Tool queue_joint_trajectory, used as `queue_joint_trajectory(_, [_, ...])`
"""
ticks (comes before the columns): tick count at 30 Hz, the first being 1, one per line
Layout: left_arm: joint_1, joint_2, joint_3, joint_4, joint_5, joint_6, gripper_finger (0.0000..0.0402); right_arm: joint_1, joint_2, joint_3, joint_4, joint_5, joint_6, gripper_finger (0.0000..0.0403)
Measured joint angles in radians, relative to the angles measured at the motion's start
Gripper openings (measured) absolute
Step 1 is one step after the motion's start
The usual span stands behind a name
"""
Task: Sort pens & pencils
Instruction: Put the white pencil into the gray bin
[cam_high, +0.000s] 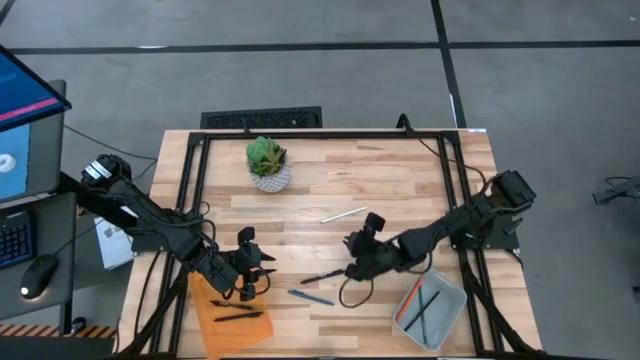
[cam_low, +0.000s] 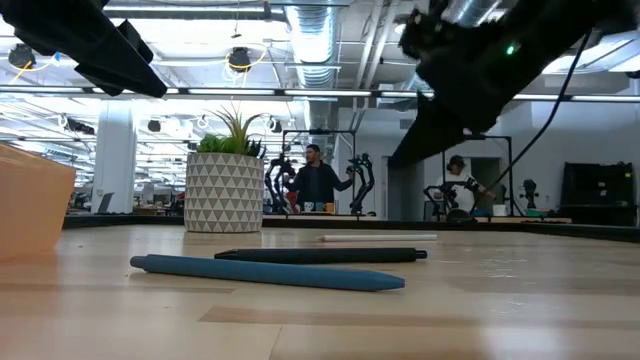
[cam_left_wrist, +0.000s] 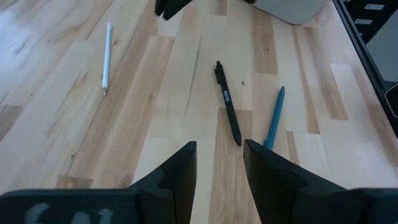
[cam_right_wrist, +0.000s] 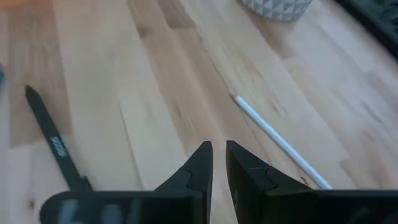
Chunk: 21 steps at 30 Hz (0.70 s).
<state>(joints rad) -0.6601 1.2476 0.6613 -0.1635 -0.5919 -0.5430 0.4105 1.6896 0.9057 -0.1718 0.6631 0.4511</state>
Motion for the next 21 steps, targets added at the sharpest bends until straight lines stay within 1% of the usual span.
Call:
queue_joint_trajectory(2, [0.0,0.0,0.0,-0.001,-0.001,0.0,0.0123,-0.037,-0.019,-0.038,0.049,-0.056,-0.042,0.0067])
queue_joint_trajectory(7, [0.0,0.0,0.0,-0.002,-0.004,0.006,0.0123,-0.126,-0.048,-0.146,0.27,-0.209,-0.206,0.0067])
queue_joint_trajectory(9, [0.0,0.0,0.0,-0.003,-0.005,0.007,0.0123,-0.162,-0.06,-0.181,0.352,-0.297,-0.278,0.0067])
queue_joint_trajectory(11, [0.0,0.0,0.0,-0.003,-0.004,0.007,0.0123,-0.2,-0.062,-0.214,0.426,-0.407,-0.337,0.0067])
queue_joint_trajectory(14, [0.0,0.0,0.0,-0.003,-0.004,0.007,0.0123,-0.26,-0.062,-0.243,0.461,-0.524,-0.353,0.0067])
queue_joint_trajectory(16, [0.0,0.0,0.0,-0.003,-0.004,0.007,0.0123,-0.303,-0.062,-0.257,0.464,-0.58,-0.354,0.0067])
queue_joint_trajectory(19, [0.0,0.0,0.0,-0.003,-0.004,0.006,0.0123,-0.365,-0.062,-0.277,0.457,-0.637,-0.354,0.0067])
queue_joint_trajectory(21, [0.0,0.0,0.0,-0.003,-0.004,0.006,0.0123,-0.4,-0.063,-0.281,0.451,-0.647,-0.355,0.0067])
